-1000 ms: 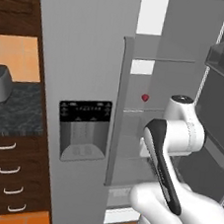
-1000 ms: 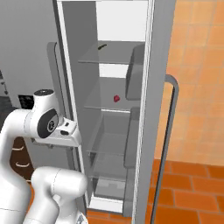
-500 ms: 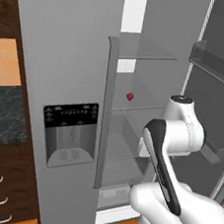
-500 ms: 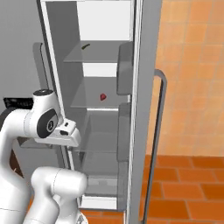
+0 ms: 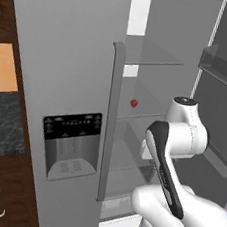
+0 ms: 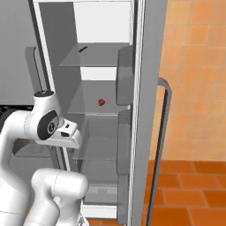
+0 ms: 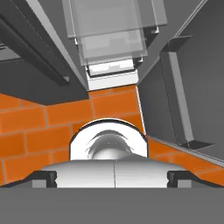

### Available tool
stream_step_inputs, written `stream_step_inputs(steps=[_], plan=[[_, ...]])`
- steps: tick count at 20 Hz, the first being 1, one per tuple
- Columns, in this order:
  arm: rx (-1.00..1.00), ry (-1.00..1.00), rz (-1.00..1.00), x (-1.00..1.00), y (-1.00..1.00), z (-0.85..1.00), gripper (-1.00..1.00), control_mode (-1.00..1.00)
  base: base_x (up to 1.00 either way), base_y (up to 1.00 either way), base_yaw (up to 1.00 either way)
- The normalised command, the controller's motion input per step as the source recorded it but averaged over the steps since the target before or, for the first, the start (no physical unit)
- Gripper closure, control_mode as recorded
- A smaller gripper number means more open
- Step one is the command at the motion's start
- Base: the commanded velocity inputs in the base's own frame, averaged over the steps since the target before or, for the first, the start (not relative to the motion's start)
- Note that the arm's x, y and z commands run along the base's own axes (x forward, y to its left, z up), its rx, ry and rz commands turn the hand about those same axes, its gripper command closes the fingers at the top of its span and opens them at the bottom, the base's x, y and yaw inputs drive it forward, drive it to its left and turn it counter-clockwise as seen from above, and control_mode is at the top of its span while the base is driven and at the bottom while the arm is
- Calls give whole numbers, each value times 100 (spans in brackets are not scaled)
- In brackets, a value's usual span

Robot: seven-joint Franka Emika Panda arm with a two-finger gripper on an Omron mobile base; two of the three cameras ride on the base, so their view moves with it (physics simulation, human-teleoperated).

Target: Take the strawberry from the fridge and place it on top of the pancake, located on the dining counter.

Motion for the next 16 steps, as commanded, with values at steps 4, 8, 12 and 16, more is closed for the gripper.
stream_step_inputs(steps=[4, 8, 12, 16], plan=[[0, 0, 0, 0, 0, 0, -100, 100, 39, -10, 0], [0, 0, 0, 0, 0, 0, -100, 100, 37, -9, 0], [0, 0, 0, 0, 0, 0, -100, 100, 26, -23, 0], [0, 0, 0, 0, 0, 0, -100, 100, 15, -35, 0]])
